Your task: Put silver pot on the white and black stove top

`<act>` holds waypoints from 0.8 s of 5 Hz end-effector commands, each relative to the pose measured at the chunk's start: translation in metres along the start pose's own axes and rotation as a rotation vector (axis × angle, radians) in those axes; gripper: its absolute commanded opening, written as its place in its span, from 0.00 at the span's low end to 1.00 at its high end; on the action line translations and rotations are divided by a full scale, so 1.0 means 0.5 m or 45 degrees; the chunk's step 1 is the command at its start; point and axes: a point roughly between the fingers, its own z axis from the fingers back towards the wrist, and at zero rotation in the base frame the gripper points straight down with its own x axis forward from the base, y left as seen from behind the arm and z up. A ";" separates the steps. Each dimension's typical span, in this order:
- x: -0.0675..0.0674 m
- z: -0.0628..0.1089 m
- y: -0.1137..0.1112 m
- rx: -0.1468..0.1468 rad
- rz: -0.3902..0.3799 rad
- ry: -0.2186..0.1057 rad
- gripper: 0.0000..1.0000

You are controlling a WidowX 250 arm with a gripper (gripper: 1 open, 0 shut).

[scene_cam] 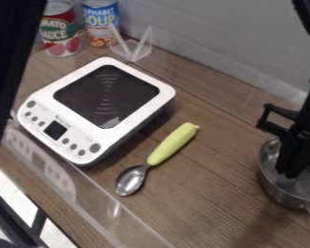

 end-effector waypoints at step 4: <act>-0.071 0.172 0.157 -0.075 0.080 -0.167 1.00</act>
